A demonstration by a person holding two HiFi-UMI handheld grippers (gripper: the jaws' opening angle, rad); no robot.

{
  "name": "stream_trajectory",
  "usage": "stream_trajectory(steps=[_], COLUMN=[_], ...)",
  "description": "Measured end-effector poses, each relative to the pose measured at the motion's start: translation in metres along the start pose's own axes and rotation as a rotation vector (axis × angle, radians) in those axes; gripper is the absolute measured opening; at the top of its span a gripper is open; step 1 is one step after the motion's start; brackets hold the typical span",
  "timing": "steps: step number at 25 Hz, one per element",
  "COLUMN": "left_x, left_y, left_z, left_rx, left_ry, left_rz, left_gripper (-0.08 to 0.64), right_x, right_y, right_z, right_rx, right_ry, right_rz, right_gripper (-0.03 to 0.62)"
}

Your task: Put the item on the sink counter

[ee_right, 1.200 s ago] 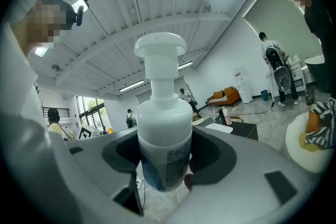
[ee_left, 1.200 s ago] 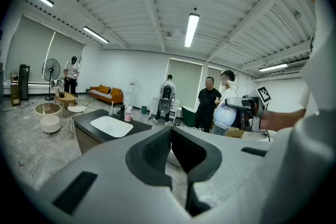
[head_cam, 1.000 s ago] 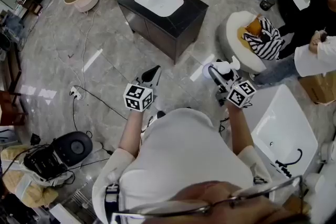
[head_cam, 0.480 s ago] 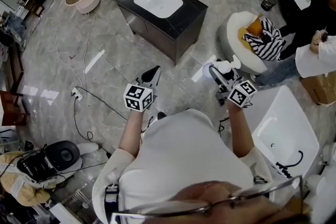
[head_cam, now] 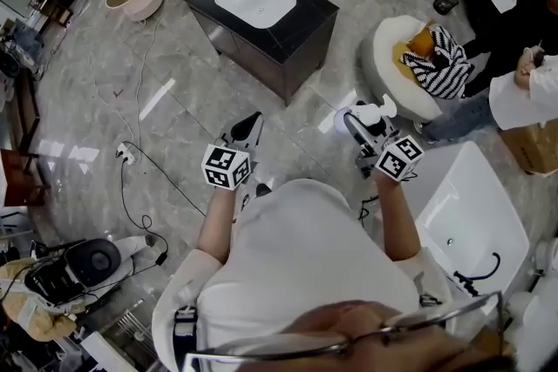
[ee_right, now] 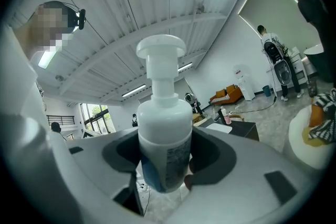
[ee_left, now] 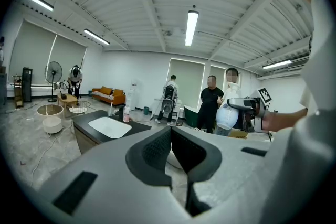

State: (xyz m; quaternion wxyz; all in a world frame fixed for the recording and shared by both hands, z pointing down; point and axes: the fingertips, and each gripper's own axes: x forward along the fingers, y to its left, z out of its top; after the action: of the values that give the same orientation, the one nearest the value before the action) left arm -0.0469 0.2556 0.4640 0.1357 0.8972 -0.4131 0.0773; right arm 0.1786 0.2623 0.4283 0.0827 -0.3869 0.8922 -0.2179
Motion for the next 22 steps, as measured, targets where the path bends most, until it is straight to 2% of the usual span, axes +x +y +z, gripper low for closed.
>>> stream_trajectory(steps=[10, 15, 22], left_x=[0.01, 0.016, 0.038], left_y=[-0.022, -0.025, -0.013], left_z=[-0.012, -0.02, -0.016], left_rx=[-0.015, -0.011, -0.015], left_ry=[0.01, 0.04, 0.034], left_rz=[0.052, 0.051, 0.043], left_gripper=[0.005, 0.005, 0.005], right_x=[-0.012, -0.01, 0.006], right_y=[-0.021, -0.03, -0.042], right_z=[-0.005, -0.012, -0.012], right_rx=[0.013, 0.025, 0.047], right_ry=[0.037, 0.036, 0.039], right_rz=[0.04, 0.055, 0.066], right_gripper=[0.259, 0.259, 0.258])
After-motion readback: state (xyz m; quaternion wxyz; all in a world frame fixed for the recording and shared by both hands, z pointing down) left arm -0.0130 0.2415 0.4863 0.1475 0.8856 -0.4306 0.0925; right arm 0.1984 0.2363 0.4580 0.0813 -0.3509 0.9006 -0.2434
